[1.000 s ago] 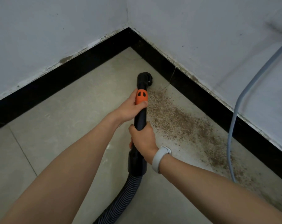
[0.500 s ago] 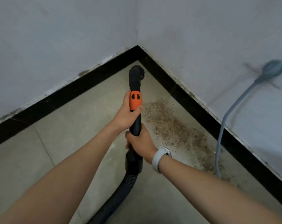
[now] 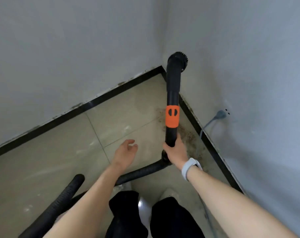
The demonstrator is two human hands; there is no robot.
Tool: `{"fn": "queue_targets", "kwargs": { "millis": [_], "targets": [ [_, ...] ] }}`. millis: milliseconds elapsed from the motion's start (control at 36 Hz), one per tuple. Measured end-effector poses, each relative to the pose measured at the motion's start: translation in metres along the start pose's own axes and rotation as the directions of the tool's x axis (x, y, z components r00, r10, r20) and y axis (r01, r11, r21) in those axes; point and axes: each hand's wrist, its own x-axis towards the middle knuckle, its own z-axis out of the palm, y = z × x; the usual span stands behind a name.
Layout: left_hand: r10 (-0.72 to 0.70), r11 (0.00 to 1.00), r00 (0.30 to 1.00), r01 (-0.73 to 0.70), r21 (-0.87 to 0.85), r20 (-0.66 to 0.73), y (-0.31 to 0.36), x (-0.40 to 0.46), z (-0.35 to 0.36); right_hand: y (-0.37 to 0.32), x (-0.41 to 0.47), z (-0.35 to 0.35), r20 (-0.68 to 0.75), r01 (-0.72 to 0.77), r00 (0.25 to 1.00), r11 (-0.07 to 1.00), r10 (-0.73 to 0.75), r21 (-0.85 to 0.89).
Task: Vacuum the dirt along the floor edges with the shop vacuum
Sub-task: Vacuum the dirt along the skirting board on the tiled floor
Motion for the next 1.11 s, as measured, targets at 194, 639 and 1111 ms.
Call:
{"fn": "queue_targets", "kwargs": {
  "millis": [194,639,1111],
  "targets": [
    [-0.063,0.993,0.998,0.062,-0.103,0.000,0.015,-0.075,-0.010,-0.032,-0.047,-0.029,0.047,-0.004,0.999,0.999,0.005,-0.039],
    [0.063,0.998,0.994,-0.060,0.028,-0.088,0.077,-0.117,-0.081,-0.033,-0.092,-0.071,0.020,-0.114,0.993,0.988,0.116,-0.104],
    [0.169,0.901,0.879,-0.320,0.292,0.445,0.185,-0.057,-0.035,-0.050,-0.095,-0.072,-0.185,-0.292,0.942,0.956,0.281,-0.037]
  ]
}}
